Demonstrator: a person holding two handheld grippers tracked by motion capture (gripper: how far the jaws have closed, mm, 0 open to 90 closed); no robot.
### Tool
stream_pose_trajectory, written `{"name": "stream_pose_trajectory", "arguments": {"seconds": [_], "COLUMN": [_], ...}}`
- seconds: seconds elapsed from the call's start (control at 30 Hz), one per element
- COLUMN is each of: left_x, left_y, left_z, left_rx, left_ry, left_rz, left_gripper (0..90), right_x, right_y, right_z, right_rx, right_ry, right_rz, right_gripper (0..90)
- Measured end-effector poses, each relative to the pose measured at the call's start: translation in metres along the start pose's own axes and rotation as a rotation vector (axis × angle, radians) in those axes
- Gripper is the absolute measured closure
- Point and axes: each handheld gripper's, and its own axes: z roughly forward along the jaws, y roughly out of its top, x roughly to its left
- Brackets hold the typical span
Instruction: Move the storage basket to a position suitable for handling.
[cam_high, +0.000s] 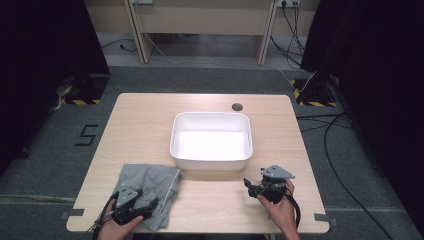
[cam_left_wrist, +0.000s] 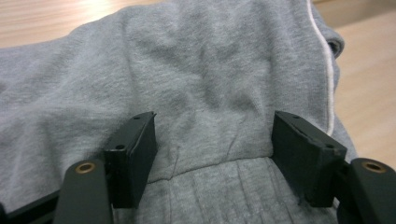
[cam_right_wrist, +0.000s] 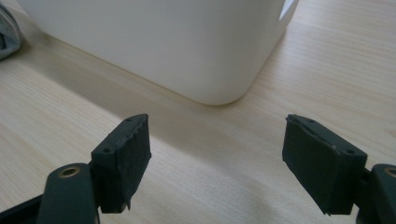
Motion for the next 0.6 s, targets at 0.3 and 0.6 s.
{"name": "stream_pose_trajectory", "arguments": {"seconds": [0.3,0.6], "left_x": [-0.051,-0.093], "left_y": [0.010,0.023], "left_z": [0.018,0.039], "left_rx": [0.022,0.041], "left_ry": [-0.095,-0.170], "left_rz": [0.087,0.150], "left_gripper": [28.0,26.7], "right_x": [0.011,0.021], "right_y": [0.000,0.001], "right_z": [0.004,0.004], "right_rx": [0.015,0.013], "right_ry": [0.030,0.056], "right_rz": [-0.018,-0.041], "right_gripper": [24.7,24.7]}}
